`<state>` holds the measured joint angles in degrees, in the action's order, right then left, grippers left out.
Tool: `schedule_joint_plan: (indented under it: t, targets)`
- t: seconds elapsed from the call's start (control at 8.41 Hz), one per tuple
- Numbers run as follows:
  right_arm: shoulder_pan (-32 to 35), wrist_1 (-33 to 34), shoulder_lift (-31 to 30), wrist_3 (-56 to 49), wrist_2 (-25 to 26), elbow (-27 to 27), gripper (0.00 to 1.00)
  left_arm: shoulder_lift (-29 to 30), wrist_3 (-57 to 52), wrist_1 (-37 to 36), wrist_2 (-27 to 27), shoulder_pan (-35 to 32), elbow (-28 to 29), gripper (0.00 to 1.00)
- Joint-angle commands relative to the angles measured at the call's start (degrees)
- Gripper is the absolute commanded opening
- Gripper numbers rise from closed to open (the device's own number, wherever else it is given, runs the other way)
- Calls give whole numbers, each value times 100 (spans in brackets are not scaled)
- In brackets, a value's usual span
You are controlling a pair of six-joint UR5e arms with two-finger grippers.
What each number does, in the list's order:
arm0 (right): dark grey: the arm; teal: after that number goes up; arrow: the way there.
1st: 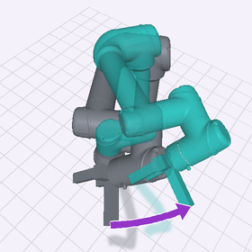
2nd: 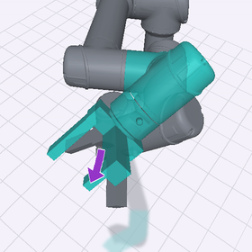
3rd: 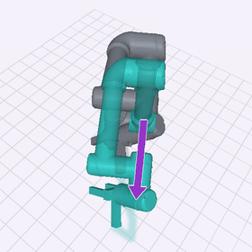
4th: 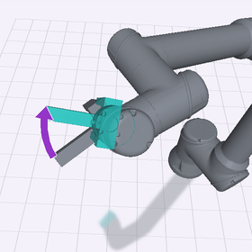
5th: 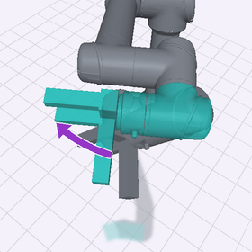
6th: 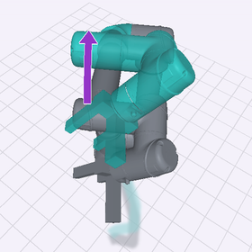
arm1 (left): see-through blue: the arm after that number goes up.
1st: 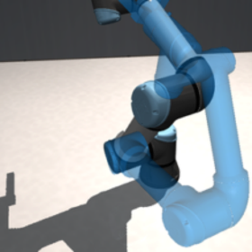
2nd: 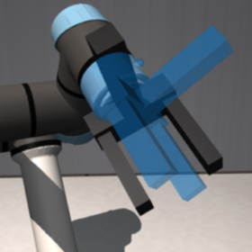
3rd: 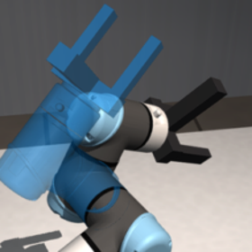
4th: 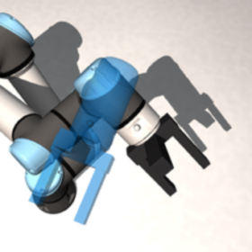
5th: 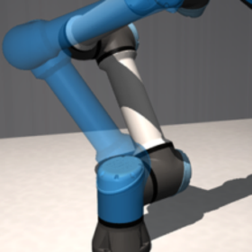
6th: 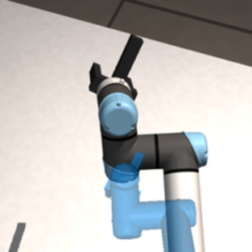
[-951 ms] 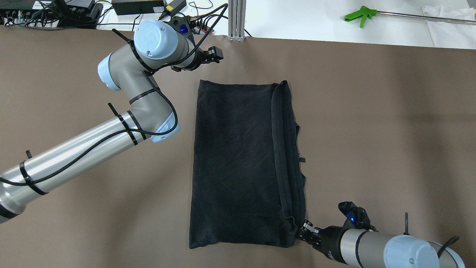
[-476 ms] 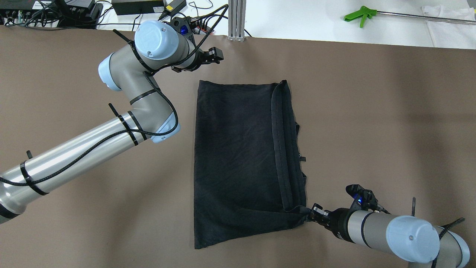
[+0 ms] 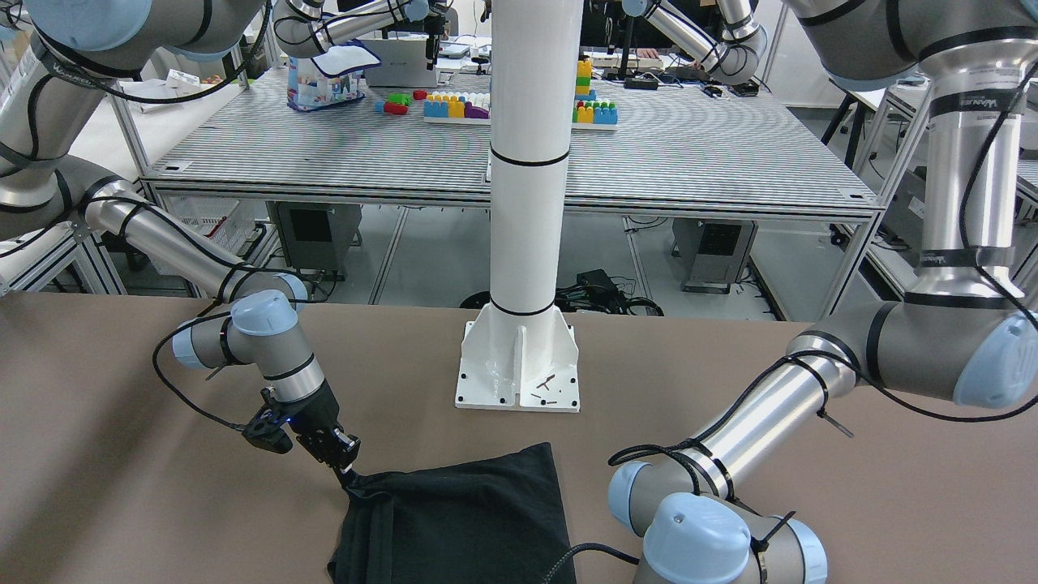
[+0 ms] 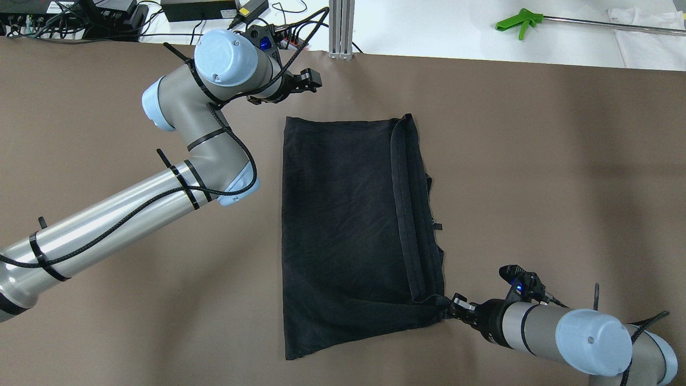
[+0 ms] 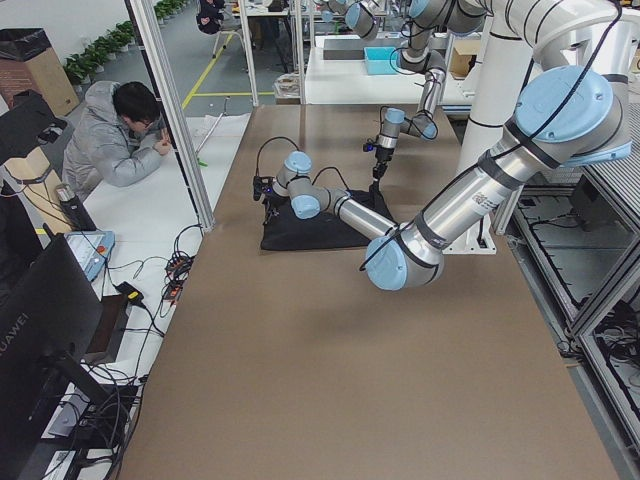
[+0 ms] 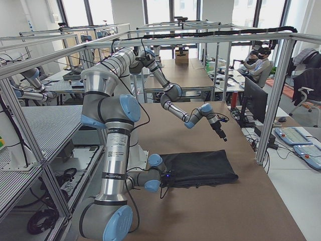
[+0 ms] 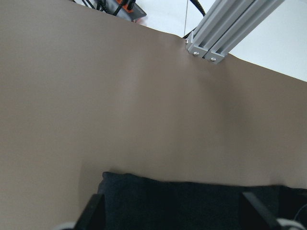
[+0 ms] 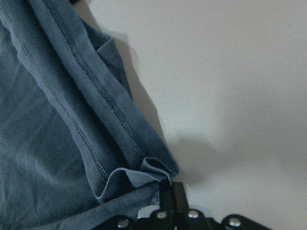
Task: Fold clothes
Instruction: 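Drag the held near corner outward from the shirt with the right gripper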
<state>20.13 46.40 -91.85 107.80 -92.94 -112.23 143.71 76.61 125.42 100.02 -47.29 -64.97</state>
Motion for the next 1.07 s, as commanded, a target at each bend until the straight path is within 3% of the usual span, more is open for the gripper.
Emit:
schedule_joint_plan:
  t: [0.0, 0.71, 0.95]
  targets:
    - [-9, 1, -95, 4, -276, -123, 0, 8, 3, 0, 0, 0, 2, 100]
    - [-71, -8, -298, 83, -1199, -255, 0, 17, 3, 0, -132, 62, 2, 100]
    - [-211, -17, -359, 92, -1192, -299, 0, 17, 3, 0, -132, 62, 2, 100]
